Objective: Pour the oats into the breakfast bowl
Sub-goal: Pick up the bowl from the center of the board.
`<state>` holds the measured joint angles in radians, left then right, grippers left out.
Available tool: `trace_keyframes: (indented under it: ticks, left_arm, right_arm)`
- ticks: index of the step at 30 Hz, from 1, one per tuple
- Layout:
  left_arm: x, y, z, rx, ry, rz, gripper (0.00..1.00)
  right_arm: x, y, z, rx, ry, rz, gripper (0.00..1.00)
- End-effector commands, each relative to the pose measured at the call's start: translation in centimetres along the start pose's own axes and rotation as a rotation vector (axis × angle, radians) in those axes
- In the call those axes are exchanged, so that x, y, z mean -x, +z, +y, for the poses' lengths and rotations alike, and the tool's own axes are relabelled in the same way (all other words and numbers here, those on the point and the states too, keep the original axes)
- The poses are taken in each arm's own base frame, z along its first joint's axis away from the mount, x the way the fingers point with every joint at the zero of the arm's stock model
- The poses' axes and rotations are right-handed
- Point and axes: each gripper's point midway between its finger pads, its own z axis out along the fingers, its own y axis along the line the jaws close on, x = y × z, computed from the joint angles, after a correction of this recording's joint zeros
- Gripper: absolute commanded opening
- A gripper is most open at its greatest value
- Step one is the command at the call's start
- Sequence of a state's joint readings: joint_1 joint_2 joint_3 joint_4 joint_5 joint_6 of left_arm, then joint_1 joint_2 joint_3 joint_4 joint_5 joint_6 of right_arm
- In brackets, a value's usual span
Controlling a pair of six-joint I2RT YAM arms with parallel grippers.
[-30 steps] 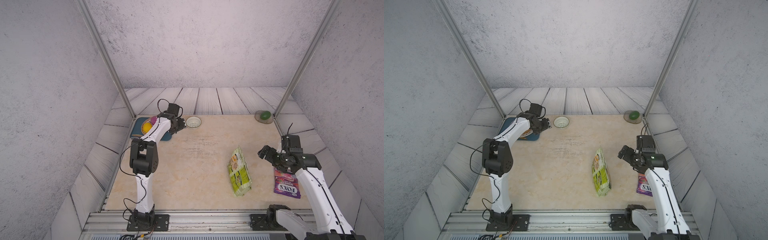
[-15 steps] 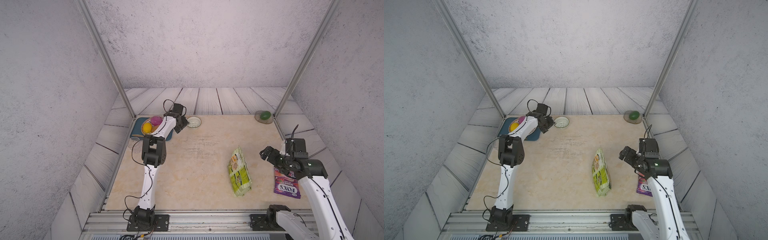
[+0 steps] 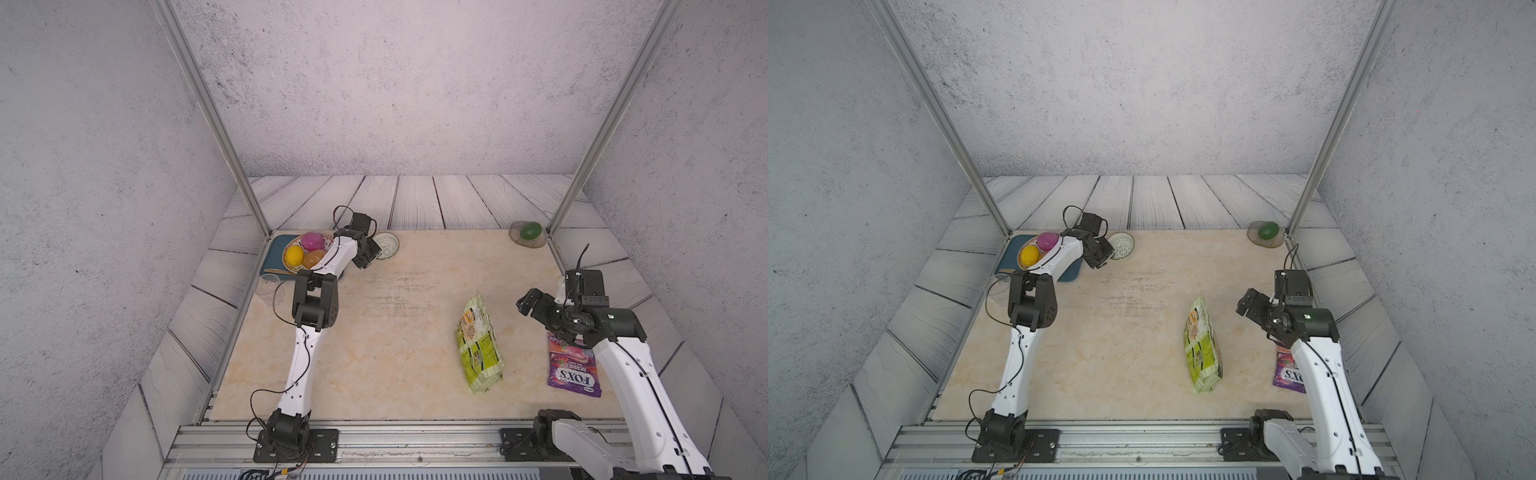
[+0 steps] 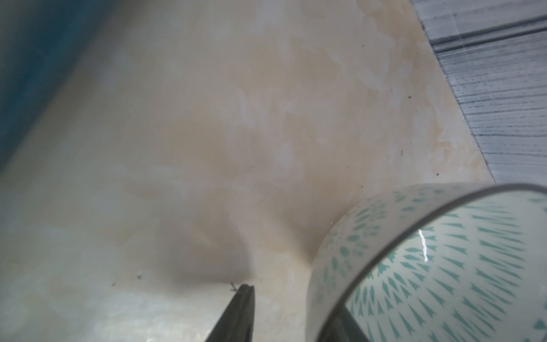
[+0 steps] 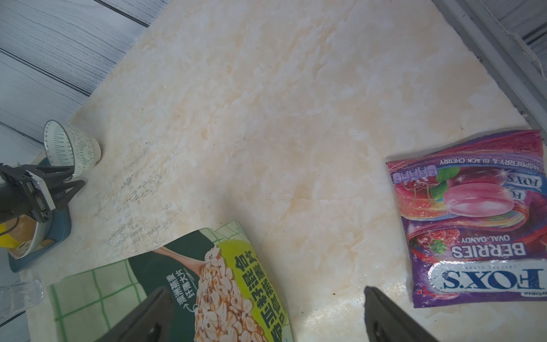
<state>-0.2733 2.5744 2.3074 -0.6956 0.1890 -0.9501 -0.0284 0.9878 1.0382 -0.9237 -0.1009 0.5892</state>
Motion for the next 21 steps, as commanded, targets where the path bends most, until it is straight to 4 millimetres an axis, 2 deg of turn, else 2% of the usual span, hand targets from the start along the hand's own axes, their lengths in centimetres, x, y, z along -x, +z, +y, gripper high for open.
trace_keyframes:
  ticks: [1,5,8,9,11,13,15,17,21]
  left_arm:
    - [-0.5,-0.1,0.1,0.020,0.002,0.023,0.21]
    - [-0.8,-1.5,0.3,0.043,0.006,0.032,0.01]
    - [-1.3,-3.7,0.5,0.076,0.013,0.049,0.00]
    - [-1.7,-5.2,0.3,0.081,0.010,0.056,0.00]
    - [-3.3,-7.5,-0.3,0.065,0.031,0.076,0.00]
    - [-5.6,-10.1,-0.4,0.057,0.085,0.086,0.00]
    - [-8.6,-12.6,0.4,0.050,0.135,0.106,0.00]
    - [-12.3,-14.6,1.8,0.024,0.176,0.158,0.00]
    - [-19.3,-16.9,6.2,0.030,0.259,0.279,0.00]
  right_arm:
    - [0.6,-0.7,0.7,0.019,-0.028,-0.013,0.99]
    - [0.4,-0.8,0.7,0.017,-0.034,0.000,0.99]
    - [0.3,-1.0,1.2,0.040,-0.044,0.015,0.99]
    - [0.3,-1.1,1.5,0.052,-0.050,0.020,0.99]
    - [0.4,-1.4,1.8,0.067,-0.056,0.026,0.99]
    - [0.5,-1.7,2.2,0.083,-0.067,0.025,0.99]
    - [0.4,-1.8,2.8,0.110,-0.070,0.034,0.99]
    - [0.0,-1.9,3.5,0.153,-0.071,0.059,0.99]
    - [-1.0,-2.2,4.4,0.202,-0.067,0.105,0.99]
